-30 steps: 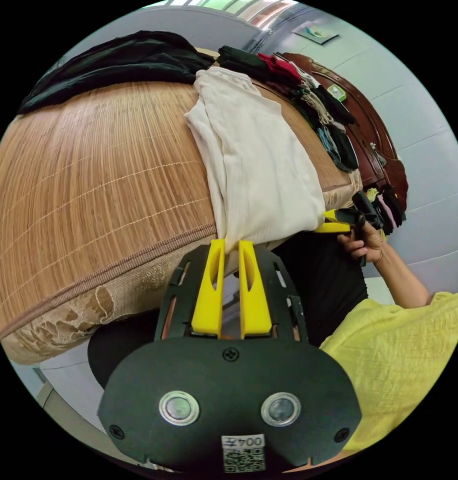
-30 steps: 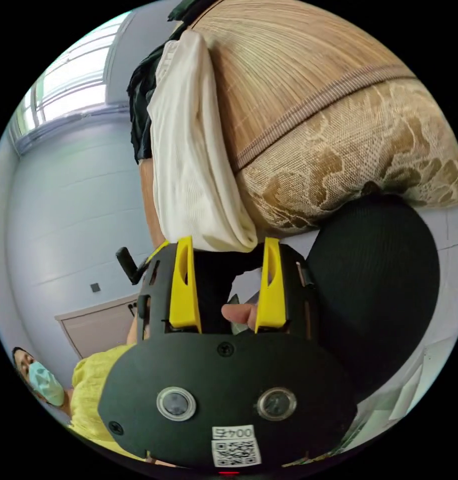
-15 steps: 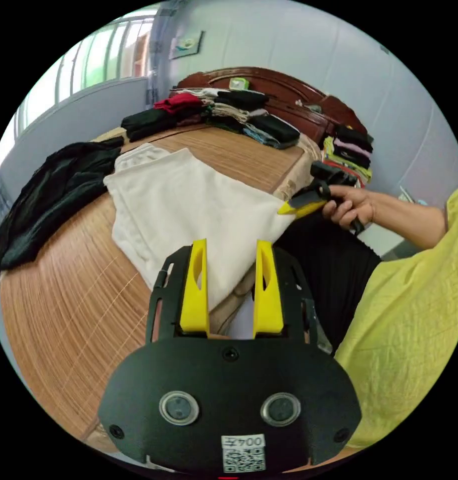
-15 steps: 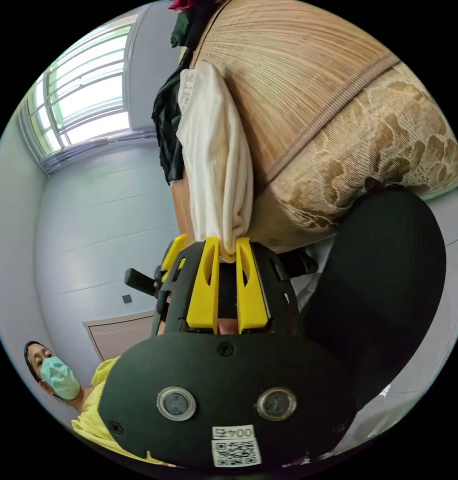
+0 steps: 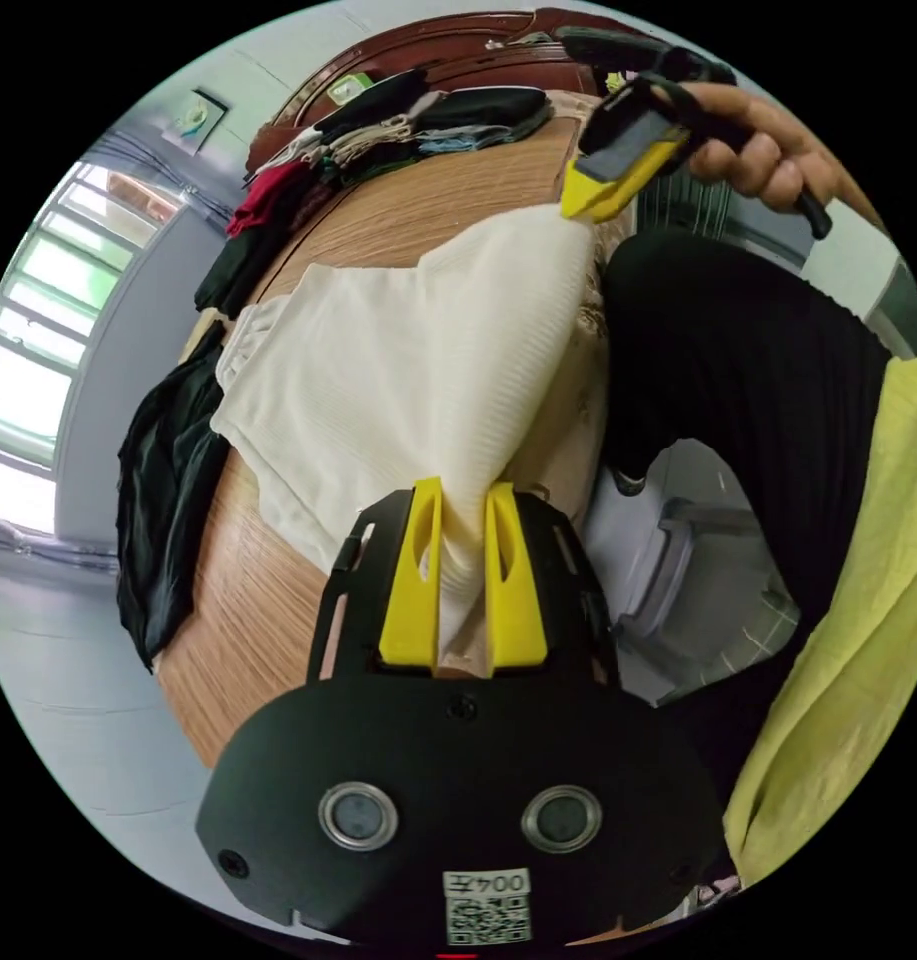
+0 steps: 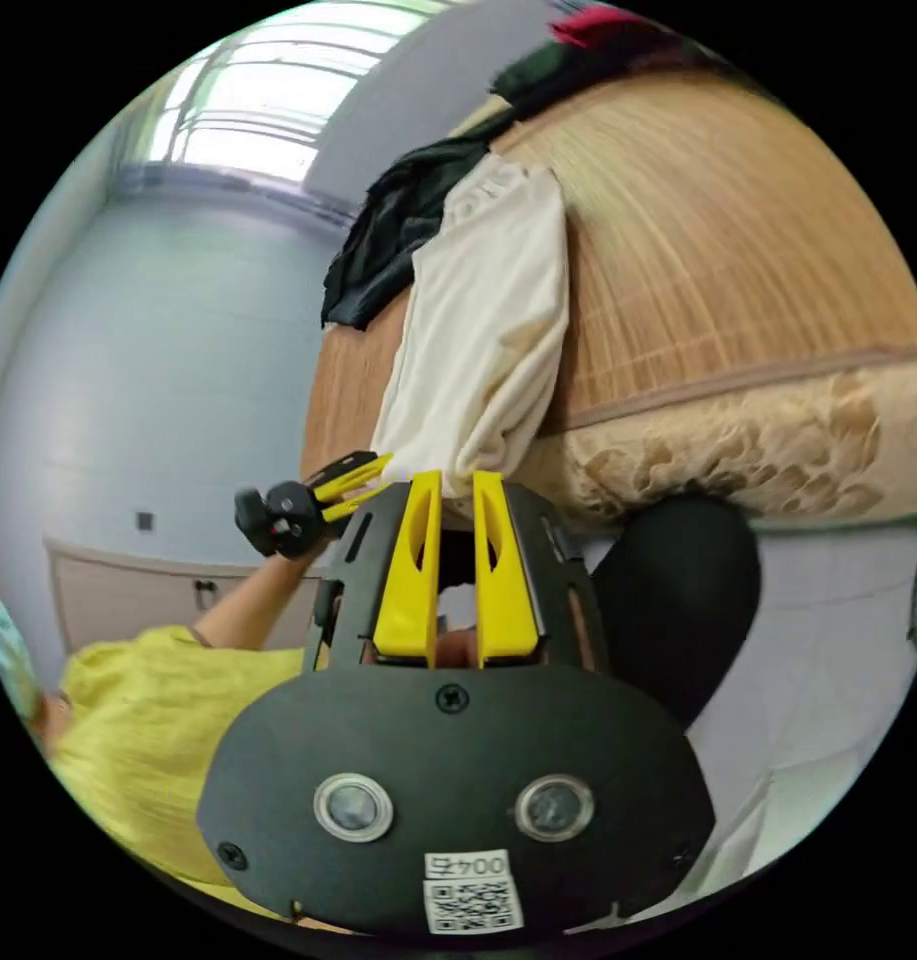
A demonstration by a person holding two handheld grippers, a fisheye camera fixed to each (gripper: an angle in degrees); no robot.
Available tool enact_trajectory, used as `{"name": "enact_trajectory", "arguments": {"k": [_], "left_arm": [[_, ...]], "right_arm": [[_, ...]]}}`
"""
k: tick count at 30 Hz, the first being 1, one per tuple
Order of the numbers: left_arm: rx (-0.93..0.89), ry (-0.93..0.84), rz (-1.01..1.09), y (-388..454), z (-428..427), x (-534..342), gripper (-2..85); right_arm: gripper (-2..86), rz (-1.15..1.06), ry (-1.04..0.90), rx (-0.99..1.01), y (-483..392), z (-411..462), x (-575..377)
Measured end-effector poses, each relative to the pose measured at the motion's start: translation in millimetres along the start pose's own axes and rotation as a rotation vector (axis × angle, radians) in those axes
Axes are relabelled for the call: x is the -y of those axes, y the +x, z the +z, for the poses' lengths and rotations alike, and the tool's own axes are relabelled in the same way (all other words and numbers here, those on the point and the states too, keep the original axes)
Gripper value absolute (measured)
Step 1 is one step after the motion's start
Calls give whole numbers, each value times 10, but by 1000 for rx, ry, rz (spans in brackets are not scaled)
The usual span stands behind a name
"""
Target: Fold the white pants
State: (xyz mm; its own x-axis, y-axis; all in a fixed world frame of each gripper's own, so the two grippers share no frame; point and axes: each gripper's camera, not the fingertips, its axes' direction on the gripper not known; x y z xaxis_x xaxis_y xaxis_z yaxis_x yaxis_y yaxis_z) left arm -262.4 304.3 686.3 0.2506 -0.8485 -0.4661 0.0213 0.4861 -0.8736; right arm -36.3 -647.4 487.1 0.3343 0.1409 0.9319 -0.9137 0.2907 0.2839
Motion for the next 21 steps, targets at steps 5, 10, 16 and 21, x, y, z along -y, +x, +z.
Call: {"name": "enact_trajectory", "arguments": {"k": [5, 10, 16, 21], "left_arm": [[-99, 3, 0, -139, -173, 121, 65], [-143, -9, -3, -288, -296, 241, 63], [-230, -6, -28, -570, -410, 314, 61], [-273, 13, -61, -780, -474, 326, 62]], "right_arm": [[177, -421, 94, -352, -747, 555, -617], [185, -776, 60, -707, -1343, 1717, -1090], [194, -1086, -23, -1098, -1573, 3262, -1537], [174, -1079, -105, -1290, -1467, 4157, -1541]]}}
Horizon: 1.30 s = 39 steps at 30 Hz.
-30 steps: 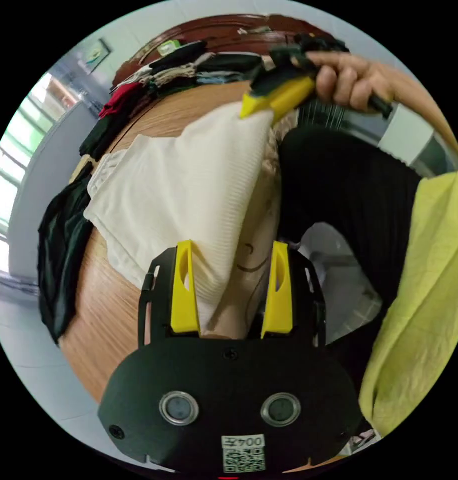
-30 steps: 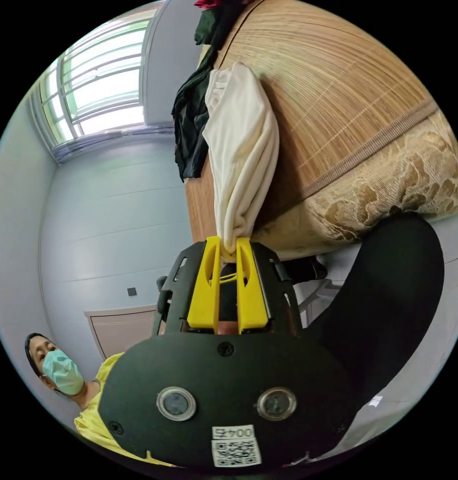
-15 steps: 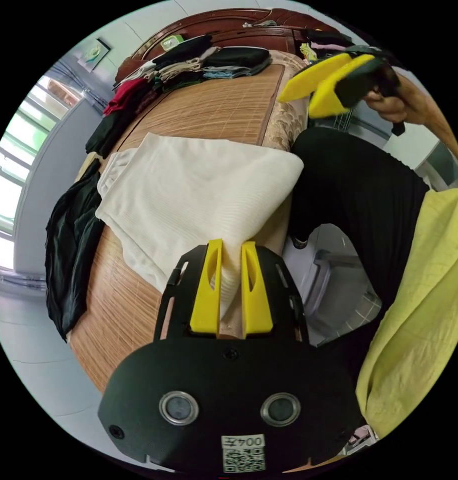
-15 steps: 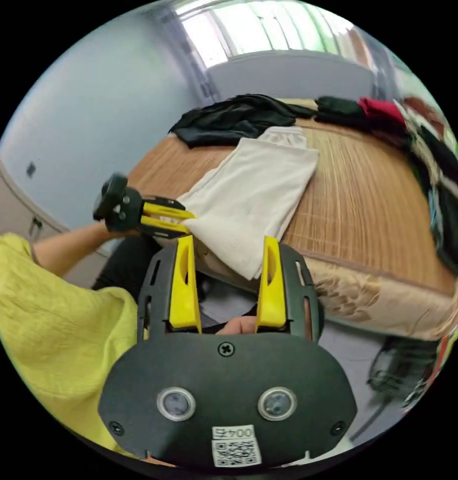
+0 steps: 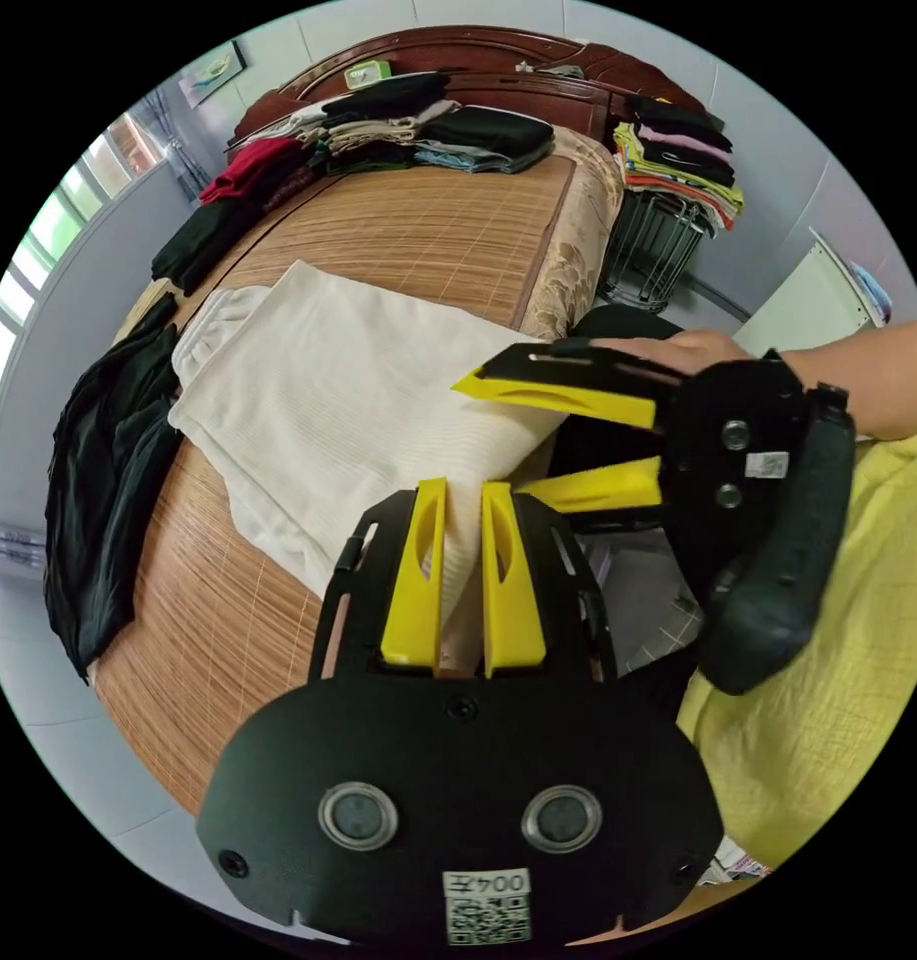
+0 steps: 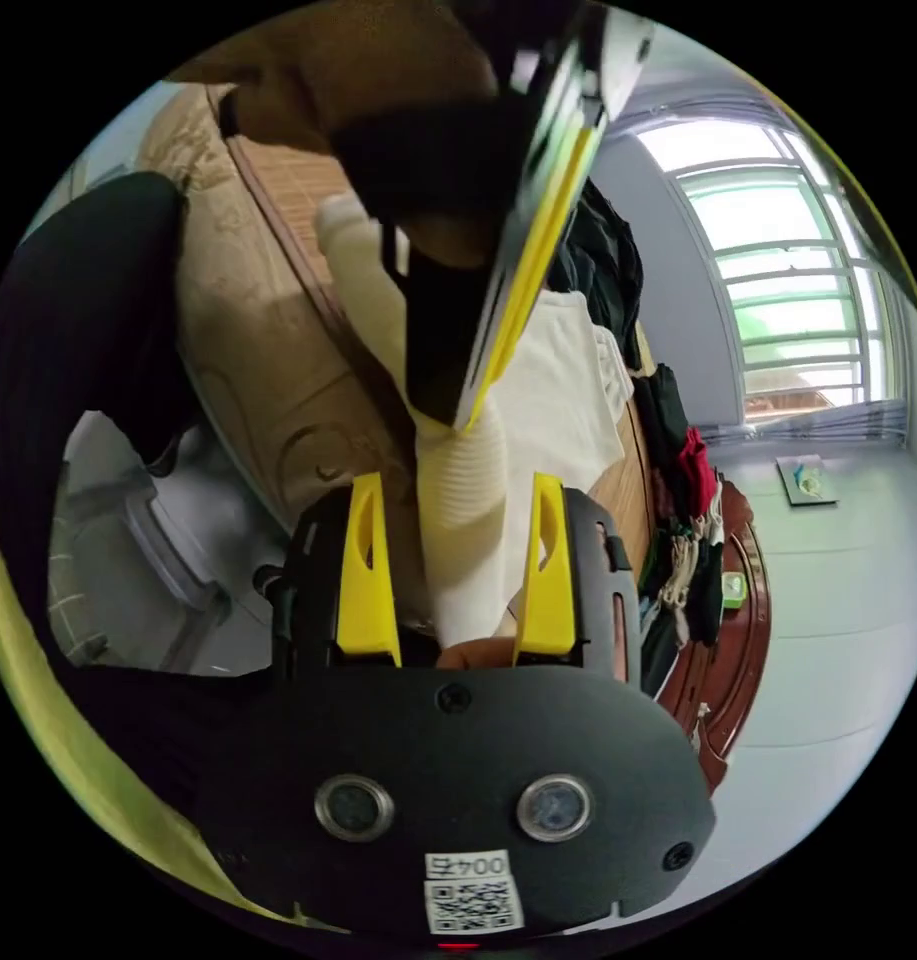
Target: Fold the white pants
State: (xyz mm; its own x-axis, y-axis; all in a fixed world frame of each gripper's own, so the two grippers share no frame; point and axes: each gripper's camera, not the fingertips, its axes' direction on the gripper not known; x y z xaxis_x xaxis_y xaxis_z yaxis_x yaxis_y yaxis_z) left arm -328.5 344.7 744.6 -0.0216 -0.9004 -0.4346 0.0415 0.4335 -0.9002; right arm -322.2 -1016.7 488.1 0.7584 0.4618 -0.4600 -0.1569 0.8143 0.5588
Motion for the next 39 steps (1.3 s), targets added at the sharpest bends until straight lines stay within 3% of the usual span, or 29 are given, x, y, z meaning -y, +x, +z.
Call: {"name": "enact_trajectory", "arguments": {"k": [3, 6, 14, 20, 27, 30, 33, 39], "left_arm": [[-18, 3, -12, -100, -40, -28, 64], [-53, 21, -26, -238, -165, -108, 68], [-159, 341, -231, -1146, -996, -192, 28], [-250, 185, -102, -1202, -545, 787, 7], [-333, 51, -137, -1323, 194, 1527, 3], [-355, -97, -142, -1400, 549, 1634, 3], [-444, -58, -212, -1633, 546, 1554, 3], [-394, 120, -239, -2130, -111, 985, 2]], "right_arm": [[86, 16, -31, -35, -177, 173, 152], [67, -32, -10, -25, -349, 146, 231], [56, -109, 34, 117, -541, -176, 305], [49, -190, 40, 137, -719, -461, 273], [51, -175, 38, 198, -744, -660, 302], [53, -157, 40, 224, -688, -711, 358], [56, -127, 48, 267, -558, -723, 442], [58, -113, 62, 308, -258, -817, 656]]}}
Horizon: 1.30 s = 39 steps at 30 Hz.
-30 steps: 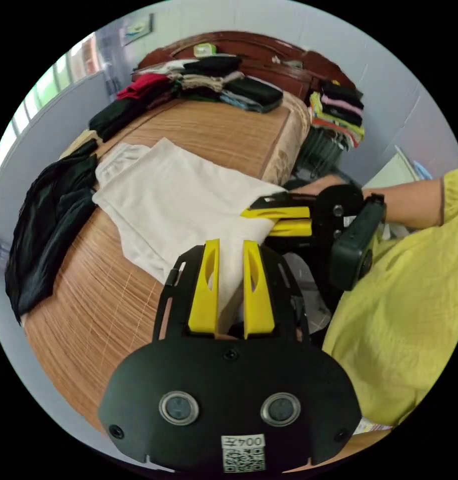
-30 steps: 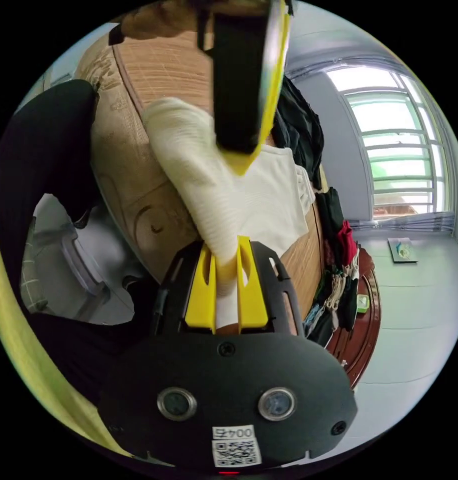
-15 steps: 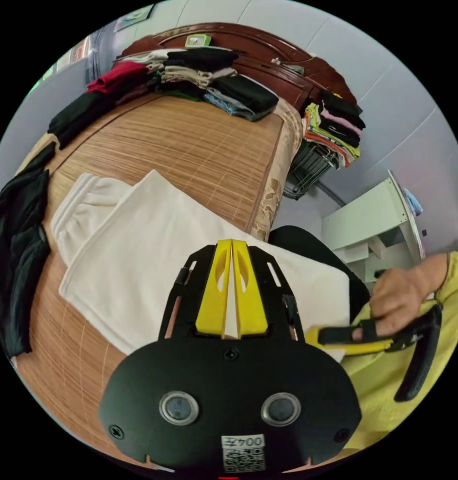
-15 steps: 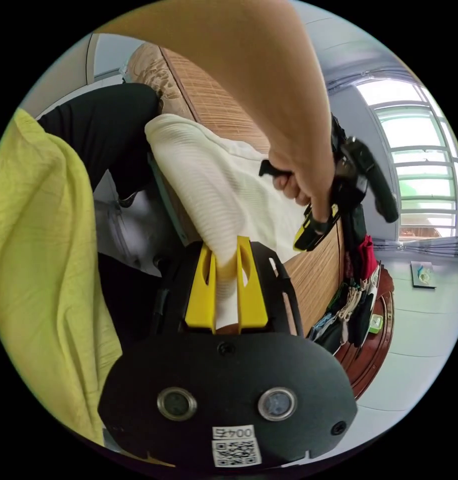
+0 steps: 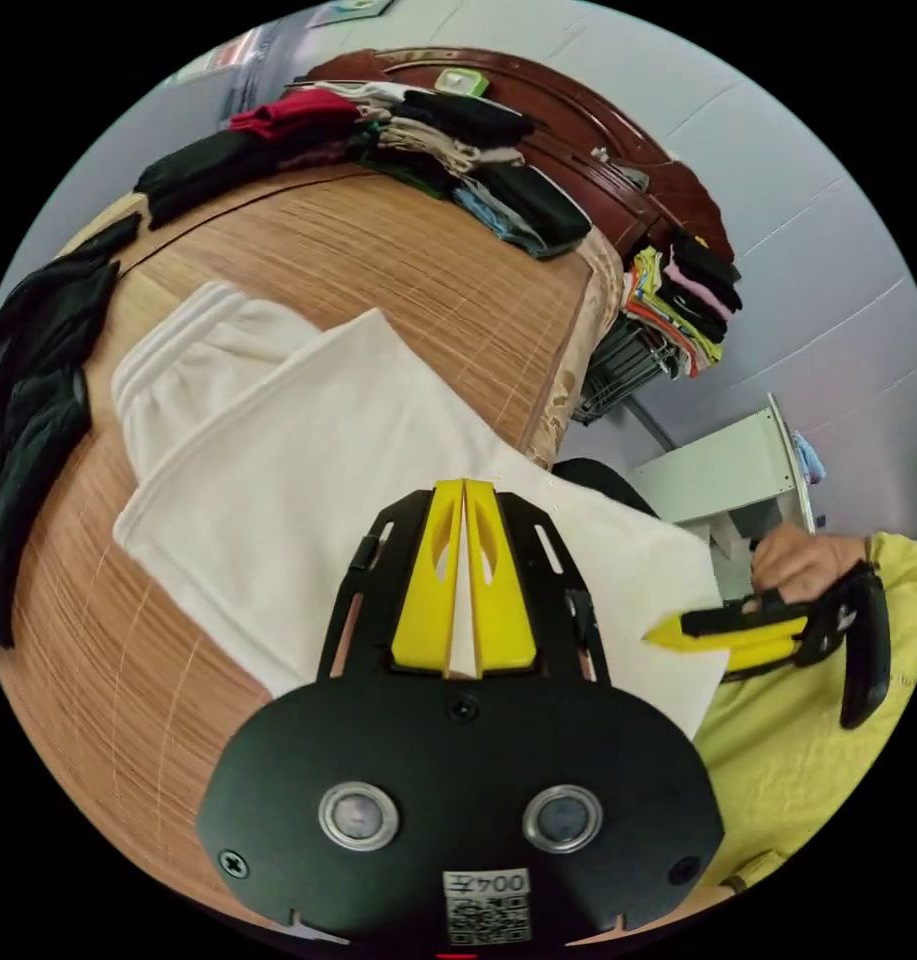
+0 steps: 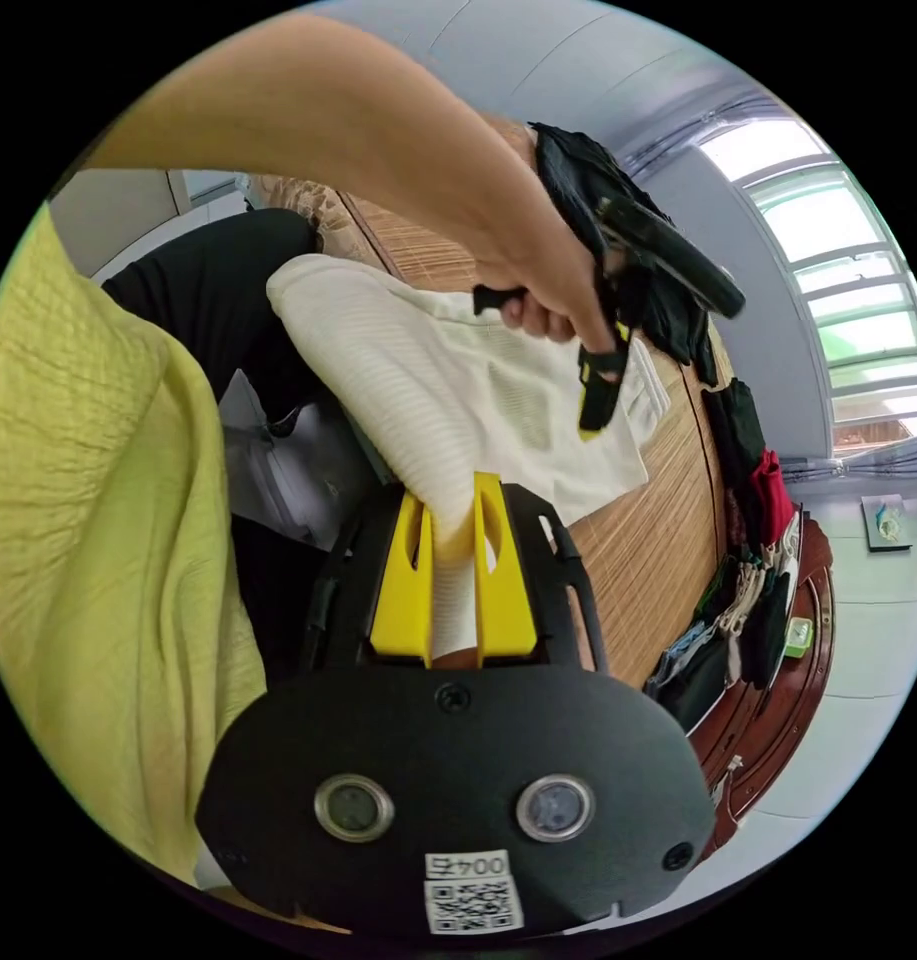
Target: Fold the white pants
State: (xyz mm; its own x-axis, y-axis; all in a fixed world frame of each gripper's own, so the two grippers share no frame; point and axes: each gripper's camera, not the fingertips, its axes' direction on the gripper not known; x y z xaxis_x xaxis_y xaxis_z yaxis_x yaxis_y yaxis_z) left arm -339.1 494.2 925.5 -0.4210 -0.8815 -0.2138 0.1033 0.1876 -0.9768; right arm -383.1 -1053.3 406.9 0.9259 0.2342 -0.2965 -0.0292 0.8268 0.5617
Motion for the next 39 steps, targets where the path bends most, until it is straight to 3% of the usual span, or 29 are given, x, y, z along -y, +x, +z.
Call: {"name": "enact_trajectory", "arguments": {"k": [4, 6, 8, 11, 14, 18, 21, 30, 36, 39], "left_arm": [[3, -160, -88, -460, 214, -439, 2], [-51, -37, -135, -598, 77, -566, 2], [15, 89, -122, -600, -257, -654, 2], [77, 92, -57, -613, -457, -778, 2], [80, -77, -76, -842, -259, -914, 3], [48, 91, -89, -960, -500, -1062, 3], [47, 102, -84, -1129, -543, -1110, 2], [-210, 152, -168, -1844, -626, -1134, 2], [-260, 160, -274, -2200, -591, -1153, 1], [-280, 191, -294, -2276, -584, -1177, 0]], "right_arm": [[59, 0, -2, 22, 202, -130, 161], [59, -1, -6, 24, 311, -201, 232], [59, -6, -15, 28, 476, -320, 321], [59, -10, -27, 54, 702, -461, 435], [57, -27, -51, 83, 941, -593, 575], [56, -53, -81, 108, 1332, -822, 755], [57, -56, -76, 143, 1802, -1077, 908], [13, -112, -113, 316, 3711, -1563, 1589], [-1, 97, -68, 341, 5407, -1257, 2045], [18, 166, 81, 506, 5741, -1206, 1914]]}}
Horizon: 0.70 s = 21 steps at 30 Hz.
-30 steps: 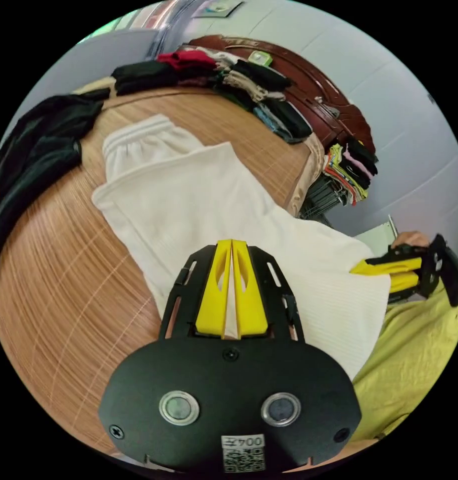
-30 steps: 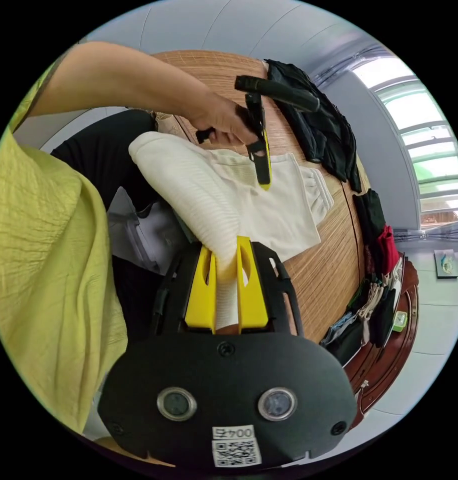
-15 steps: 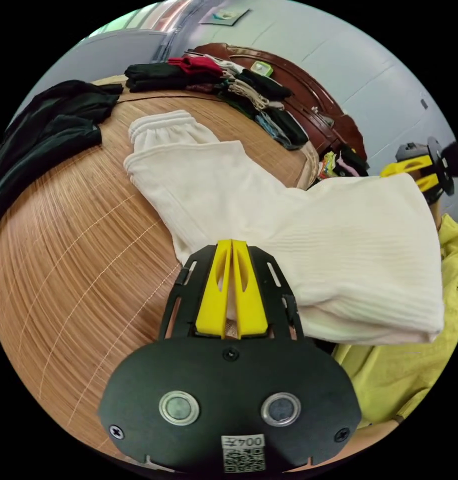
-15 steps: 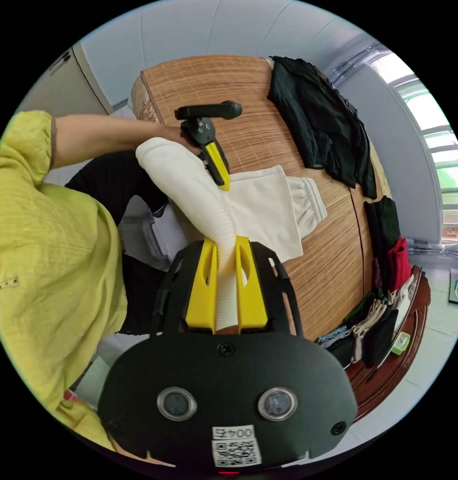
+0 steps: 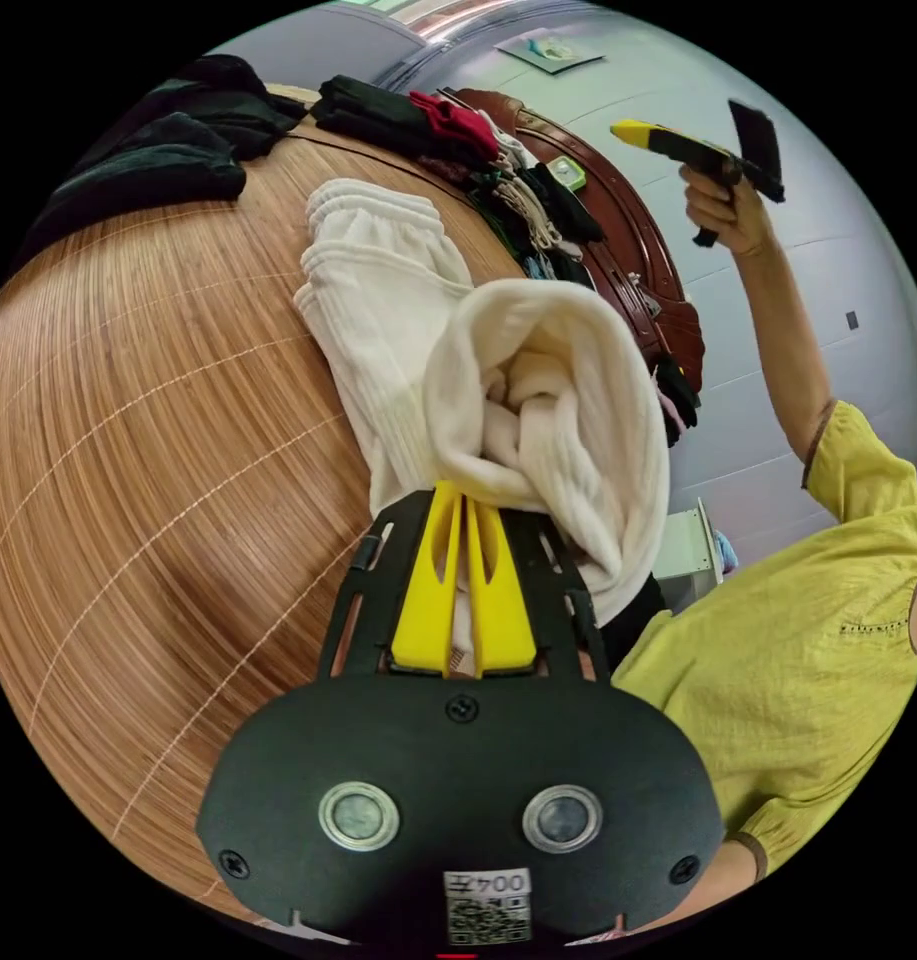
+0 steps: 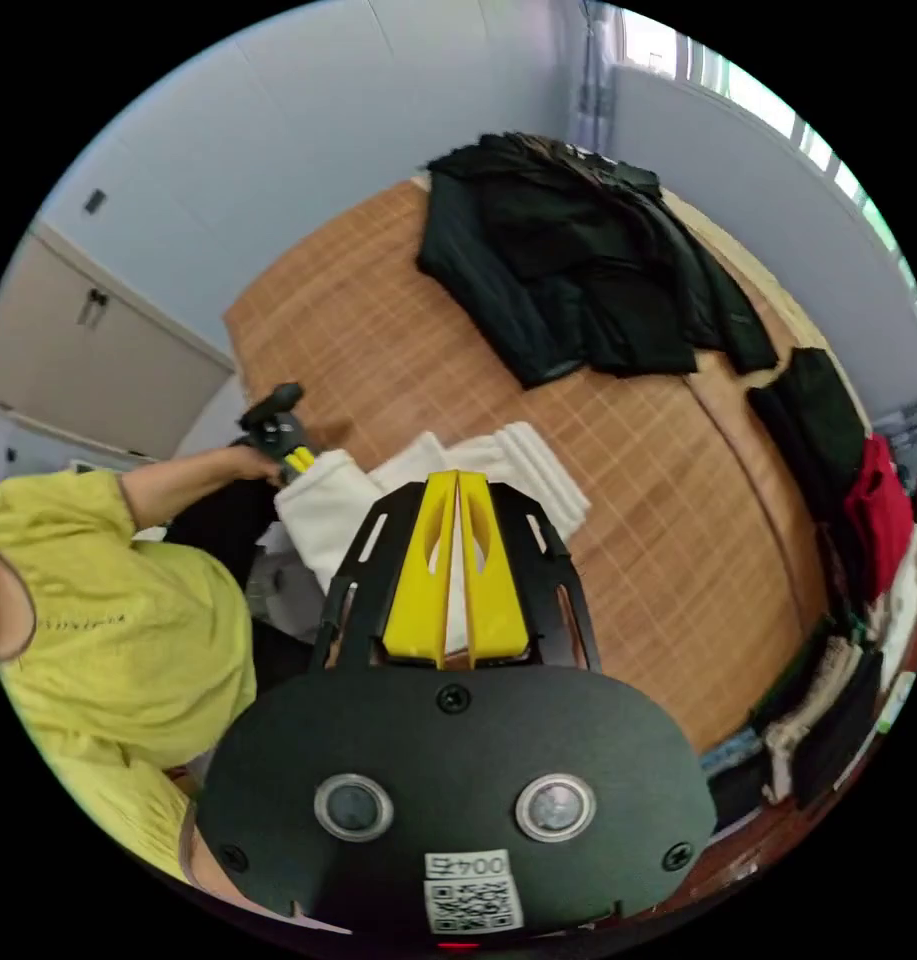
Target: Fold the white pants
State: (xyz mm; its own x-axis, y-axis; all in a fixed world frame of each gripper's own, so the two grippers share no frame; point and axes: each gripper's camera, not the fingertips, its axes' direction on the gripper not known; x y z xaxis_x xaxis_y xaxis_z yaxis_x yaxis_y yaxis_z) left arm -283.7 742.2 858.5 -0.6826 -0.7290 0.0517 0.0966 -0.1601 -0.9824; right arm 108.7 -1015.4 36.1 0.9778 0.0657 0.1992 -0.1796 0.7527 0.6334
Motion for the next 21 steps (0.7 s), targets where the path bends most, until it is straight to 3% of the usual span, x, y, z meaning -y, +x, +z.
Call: {"name": "enact_trajectory", "arguments": {"k": [4, 8, 12, 21], "left_arm": [[2, 2, 1, -61, -25, 32, 0], [34, -13, 6, -76, -26, 86, 1], [69, -15, 3, -73, -20, 106, 1], [83, -34, 15, -159, 33, 157, 2]], "right_arm": [[102, -130, -69, 118, -70, 239, -358], [148, -125, -153, 282, 191, 482, -539], [161, -113, -149, 365, 519, 523, -529], [145, -193, -392, 493, 959, 669, -420]]}}
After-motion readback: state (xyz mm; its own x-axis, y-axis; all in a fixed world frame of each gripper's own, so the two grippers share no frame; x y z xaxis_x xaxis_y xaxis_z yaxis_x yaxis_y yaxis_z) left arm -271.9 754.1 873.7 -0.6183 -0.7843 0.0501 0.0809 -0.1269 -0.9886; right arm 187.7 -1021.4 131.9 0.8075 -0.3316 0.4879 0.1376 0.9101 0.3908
